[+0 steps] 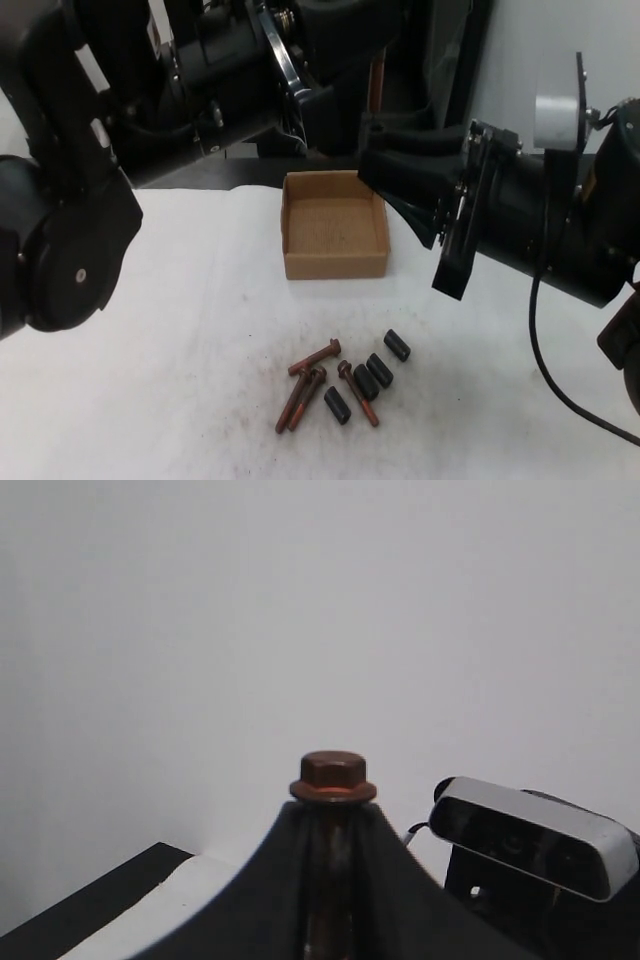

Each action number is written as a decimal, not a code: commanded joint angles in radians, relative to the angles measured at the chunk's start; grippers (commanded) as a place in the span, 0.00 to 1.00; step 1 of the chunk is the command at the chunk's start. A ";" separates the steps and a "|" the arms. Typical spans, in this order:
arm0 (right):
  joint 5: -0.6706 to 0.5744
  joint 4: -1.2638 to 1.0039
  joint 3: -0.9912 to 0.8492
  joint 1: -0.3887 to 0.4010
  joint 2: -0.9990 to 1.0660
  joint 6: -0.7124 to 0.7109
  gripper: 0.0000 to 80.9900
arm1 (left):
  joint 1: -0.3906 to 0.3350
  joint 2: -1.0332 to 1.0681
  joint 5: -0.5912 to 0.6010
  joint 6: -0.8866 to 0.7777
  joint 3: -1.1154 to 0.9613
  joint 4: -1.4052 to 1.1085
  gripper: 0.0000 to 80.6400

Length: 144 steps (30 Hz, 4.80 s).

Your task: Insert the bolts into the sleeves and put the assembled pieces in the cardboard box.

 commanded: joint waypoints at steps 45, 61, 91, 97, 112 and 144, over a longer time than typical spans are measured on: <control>-0.040 -0.036 -0.021 -0.001 -0.010 -0.001 0.01 | -0.002 0.007 0.012 -0.001 -0.005 0.042 0.11; -0.040 -0.036 -0.021 -0.001 -0.010 -0.001 0.01 | -0.002 0.007 0.072 -0.001 -0.005 0.050 0.48; 0.368 0.714 -0.391 -0.008 0.095 -0.088 0.01 | 0.000 -0.238 -0.892 0.428 -0.017 0.773 0.00; 0.386 0.953 -0.707 -0.030 0.387 -0.091 0.01 | 0.000 -0.238 -0.871 0.377 -0.017 0.998 0.00; 0.499 1.252 -1.213 -0.030 0.925 -0.091 0.01 | 0.000 -0.238 -0.871 0.396 -0.015 1.031 0.00; 0.513 1.469 -1.218 -0.051 0.745 -0.086 0.00 | 0.000 -0.238 -0.493 0.501 -0.015 1.096 0.00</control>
